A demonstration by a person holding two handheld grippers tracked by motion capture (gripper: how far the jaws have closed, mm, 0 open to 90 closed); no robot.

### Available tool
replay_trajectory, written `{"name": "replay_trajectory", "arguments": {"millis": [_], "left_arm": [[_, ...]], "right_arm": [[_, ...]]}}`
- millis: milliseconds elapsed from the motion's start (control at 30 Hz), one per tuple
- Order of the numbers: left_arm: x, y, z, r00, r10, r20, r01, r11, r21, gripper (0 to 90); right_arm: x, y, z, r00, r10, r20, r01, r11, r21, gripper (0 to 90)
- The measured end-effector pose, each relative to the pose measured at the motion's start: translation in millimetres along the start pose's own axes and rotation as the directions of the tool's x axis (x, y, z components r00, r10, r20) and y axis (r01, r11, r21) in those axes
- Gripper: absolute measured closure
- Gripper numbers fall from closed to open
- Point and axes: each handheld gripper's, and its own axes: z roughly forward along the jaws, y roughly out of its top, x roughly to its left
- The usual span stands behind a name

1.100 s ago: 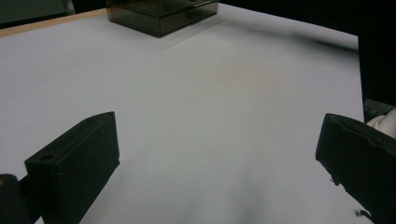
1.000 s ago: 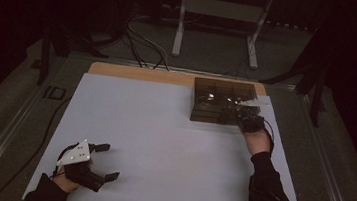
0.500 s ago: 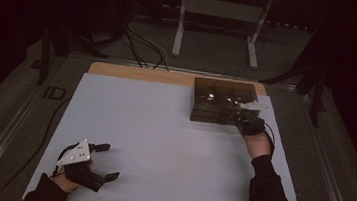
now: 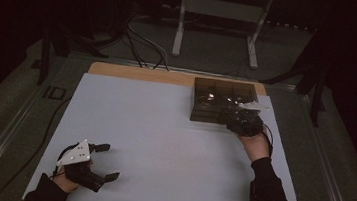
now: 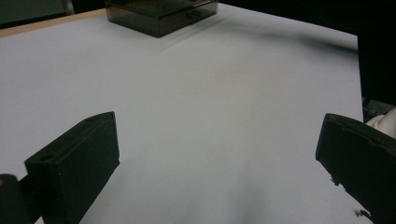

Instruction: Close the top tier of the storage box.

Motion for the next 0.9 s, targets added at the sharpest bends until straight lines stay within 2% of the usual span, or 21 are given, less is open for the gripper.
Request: {"name": "replay_trajectory", "arguments": {"millis": [33, 167, 300, 467, 767, 900], "left_arm": [[0.0, 0.0, 0.0, 1.0000, 0.000, 0.000, 0.000, 1.0000, 0.000, 1.1], [0.0, 0.1, 0.2, 1.0000, -0.001, 0.001, 0.001, 1.0000, -0.001, 1.1], [0.0, 0.4, 0.4, 1.0000, 0.001, 0.000, -0.001, 1.0000, 0.001, 1.1], [1.2, 0.6, 1.1, 1.0000, -0.003, -0.003, 0.003, 1.0000, 0.001, 1.1], [1.6, 2.0, 3.3, 1.0000, -0.007, -0.006, 0.007, 1.0000, 0.003, 1.1], [1.6, 2.1, 3.6, 1.0000, -0.006, -0.006, 0.006, 1.0000, 0.004, 1.1]], "right_arm": [[0.0, 0.0, 0.0, 1.0000, 0.000, 0.000, 0.000, 1.000, 0.000, 32.7], [2.7, -1.6, -0.2, 0.9996, 0.015, -0.023, -0.015, 1.000, 0.002, 21.3], [7.7, -2.3, -0.1, 0.9984, 0.005, -0.056, -0.004, 1.000, 0.007, 15.2], [15.5, -1.4, -0.2, 0.9911, -0.017, -0.132, 0.020, 1.000, 0.020, 2.0], [24.5, 5.3, -1.0, 0.9870, -0.029, -0.158, 0.029, 1.000, -0.001, 0.0], [26.4, 9.4, -4.5, 0.9855, -0.039, -0.165, 0.033, 0.999, -0.034, 0.0]]}}
